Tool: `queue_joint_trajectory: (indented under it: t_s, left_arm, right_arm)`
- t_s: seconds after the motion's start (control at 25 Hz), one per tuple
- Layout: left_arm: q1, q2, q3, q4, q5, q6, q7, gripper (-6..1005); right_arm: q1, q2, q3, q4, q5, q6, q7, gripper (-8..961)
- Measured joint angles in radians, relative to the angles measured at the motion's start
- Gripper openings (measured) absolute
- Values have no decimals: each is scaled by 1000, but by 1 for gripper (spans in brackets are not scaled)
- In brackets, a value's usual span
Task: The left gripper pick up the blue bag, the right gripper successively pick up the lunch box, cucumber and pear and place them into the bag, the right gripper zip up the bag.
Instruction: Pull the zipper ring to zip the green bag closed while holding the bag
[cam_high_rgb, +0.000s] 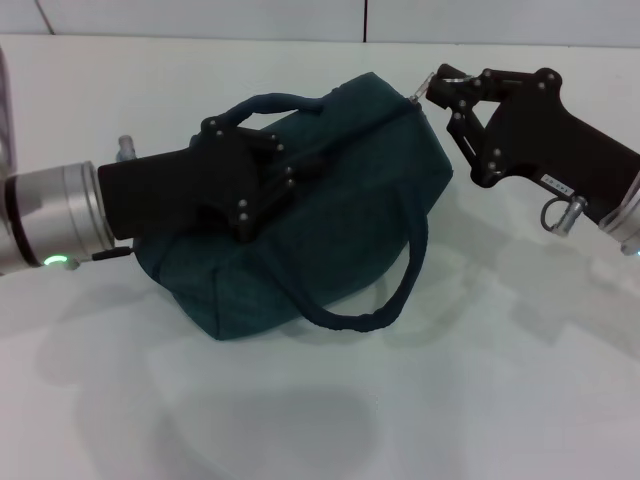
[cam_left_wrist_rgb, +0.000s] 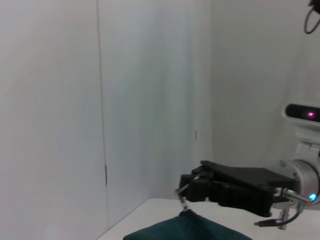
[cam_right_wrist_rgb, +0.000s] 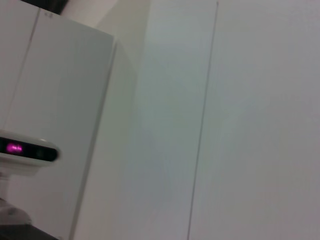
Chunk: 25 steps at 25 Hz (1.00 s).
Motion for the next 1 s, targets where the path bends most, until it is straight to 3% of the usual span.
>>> queue_joint_trajectory:
  t_s: [0.72, 1.0]
  left_arm:
    - [37, -9, -133, -6, 4, 12, 13, 80]
    - [29, -10, -144, -17, 1, 6, 16, 87]
  right_arm:
    - [4, 0, 4, 52, 19, 123, 106, 46]
    - [5, -2, 1, 54, 11, 170, 116, 47]
